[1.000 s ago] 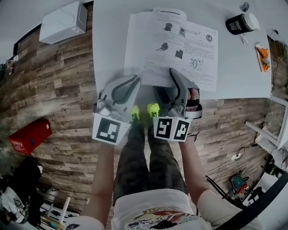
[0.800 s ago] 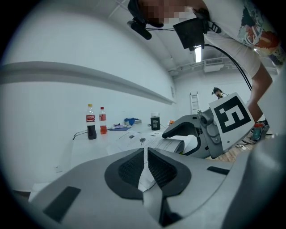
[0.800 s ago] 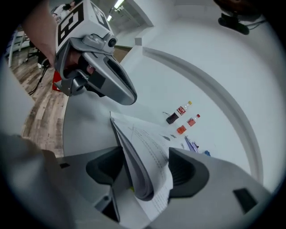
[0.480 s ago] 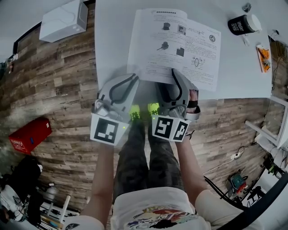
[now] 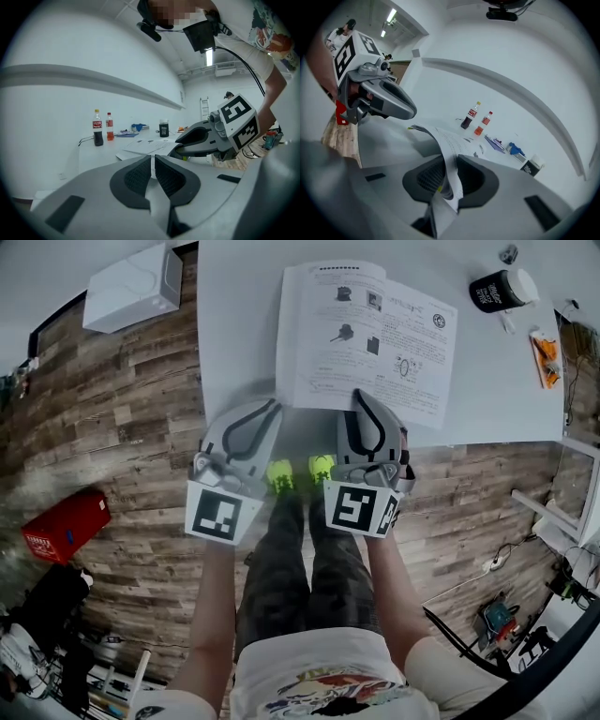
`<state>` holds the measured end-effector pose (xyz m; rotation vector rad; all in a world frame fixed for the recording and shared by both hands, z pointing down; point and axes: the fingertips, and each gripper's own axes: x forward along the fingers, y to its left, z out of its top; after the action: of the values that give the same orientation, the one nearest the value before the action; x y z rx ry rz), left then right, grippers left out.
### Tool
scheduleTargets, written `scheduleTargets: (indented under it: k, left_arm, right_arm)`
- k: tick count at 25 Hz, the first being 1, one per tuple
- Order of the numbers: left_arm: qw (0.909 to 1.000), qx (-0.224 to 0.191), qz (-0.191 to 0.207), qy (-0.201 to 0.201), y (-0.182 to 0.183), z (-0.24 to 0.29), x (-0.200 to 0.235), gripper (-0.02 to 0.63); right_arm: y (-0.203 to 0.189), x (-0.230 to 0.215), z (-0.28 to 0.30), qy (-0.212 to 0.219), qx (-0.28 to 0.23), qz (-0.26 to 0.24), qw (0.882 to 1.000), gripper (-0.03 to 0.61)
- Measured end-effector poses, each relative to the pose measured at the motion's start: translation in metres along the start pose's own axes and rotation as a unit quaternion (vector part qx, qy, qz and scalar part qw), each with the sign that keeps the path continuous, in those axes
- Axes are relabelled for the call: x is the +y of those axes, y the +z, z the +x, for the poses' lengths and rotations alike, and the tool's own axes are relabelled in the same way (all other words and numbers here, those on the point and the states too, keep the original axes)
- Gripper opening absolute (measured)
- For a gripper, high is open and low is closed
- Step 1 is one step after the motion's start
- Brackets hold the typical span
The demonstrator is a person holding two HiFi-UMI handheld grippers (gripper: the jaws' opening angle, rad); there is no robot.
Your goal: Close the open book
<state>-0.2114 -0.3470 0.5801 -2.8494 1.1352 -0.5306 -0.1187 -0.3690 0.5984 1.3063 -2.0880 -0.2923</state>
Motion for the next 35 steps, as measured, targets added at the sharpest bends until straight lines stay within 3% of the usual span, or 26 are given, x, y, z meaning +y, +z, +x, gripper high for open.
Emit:
scheduleTargets:
  k: [5,10,14,19,23,32,35]
  left_arm:
    - [0.9999,-0.001,0.007,-0.008,0.001,-0.001,0.0,0.003]
    - [0.9991,0.029,0.03,-0.01,-0.003,-0.001,-0.01,0.005]
    - [0.9983,0.056,0.02,-0.002,-0.019,0.0,-0.015,0.129]
    - [0.9917,0.09,0.09,0.015,-0.024,0.005,-0.015,0.16]
    - [0.9869,0.106,0.117,0.032,-0.026,0.017,-0.011,0.163]
    - [0.9909,0.064,0.102,0.06,0.014,0.038,-0.009,0.159]
    - [0.9915,0.046,0.102,0.068,0.027,0.035,-0.008,0.104]
  right_arm:
    - [0.002,-0.004,-0.003,-0.003,-0.001,0.041,0.999,0.08]
    - [0.001,-0.006,-0.006,-0.002,0.003,0.065,0.998,0.074]
    - [0.003,-0.008,-0.006,0.005,-0.002,0.067,0.998,0.072]
    - [0.0,-0.007,-0.01,0.005,0.004,0.105,0.994,0.071]
    - [-0.002,-0.008,-0.011,0.005,0.006,0.122,0.993,0.069]
    - [-0.013,-0.023,-0.019,0.014,0.01,0.136,0.991,0.066]
    - [-0.014,-0.022,-0.021,0.018,0.013,0.137,0.99,0.066]
